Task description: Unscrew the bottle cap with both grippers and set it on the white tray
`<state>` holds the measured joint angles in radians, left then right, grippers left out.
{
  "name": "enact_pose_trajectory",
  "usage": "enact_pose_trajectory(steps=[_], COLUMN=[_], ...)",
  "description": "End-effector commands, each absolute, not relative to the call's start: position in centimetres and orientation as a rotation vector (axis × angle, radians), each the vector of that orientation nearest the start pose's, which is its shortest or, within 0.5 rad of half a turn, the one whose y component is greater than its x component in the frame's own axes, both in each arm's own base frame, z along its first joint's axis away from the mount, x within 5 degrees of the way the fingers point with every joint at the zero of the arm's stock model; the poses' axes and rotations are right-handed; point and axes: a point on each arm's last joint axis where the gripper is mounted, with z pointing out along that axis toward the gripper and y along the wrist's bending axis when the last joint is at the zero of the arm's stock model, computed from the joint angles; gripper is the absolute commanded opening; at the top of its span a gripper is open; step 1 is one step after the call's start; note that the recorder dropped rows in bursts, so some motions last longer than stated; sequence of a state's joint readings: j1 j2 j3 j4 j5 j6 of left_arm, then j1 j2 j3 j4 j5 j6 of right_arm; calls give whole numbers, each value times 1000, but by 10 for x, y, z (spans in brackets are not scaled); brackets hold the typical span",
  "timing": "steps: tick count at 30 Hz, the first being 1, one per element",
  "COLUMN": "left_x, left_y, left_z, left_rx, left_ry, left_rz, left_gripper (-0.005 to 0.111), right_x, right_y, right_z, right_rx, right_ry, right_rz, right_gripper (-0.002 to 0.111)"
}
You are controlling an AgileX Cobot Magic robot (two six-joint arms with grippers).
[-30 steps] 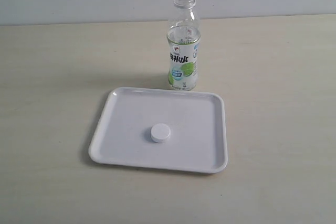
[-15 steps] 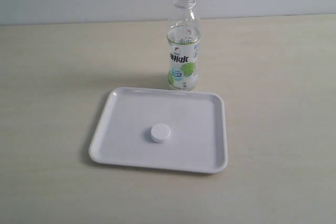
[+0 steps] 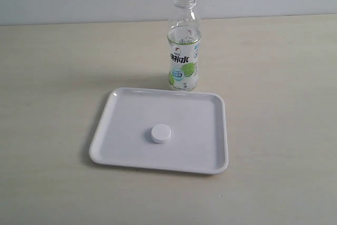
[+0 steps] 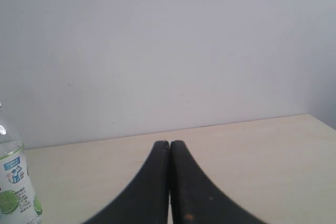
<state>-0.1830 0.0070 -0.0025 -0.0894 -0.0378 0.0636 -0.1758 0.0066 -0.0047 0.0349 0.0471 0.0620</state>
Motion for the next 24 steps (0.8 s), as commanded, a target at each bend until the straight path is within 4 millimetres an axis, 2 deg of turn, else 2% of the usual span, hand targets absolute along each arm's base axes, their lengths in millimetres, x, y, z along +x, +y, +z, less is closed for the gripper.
enact_pose_trajectory(steps=[1, 24], left_x=[55, 55], left_y=[-9, -6], left_z=[217, 217], left_rx=[93, 55], left_ry=[1443, 1446], left_rz=[-155, -112], left_gripper=[0, 0], right_x=[56, 56], right_y=[-10, -10], right_z=[209, 209], right_rx=[198, 198], right_ry=[1514, 1514], right_rz=[-67, -67], right_gripper=[0, 0])
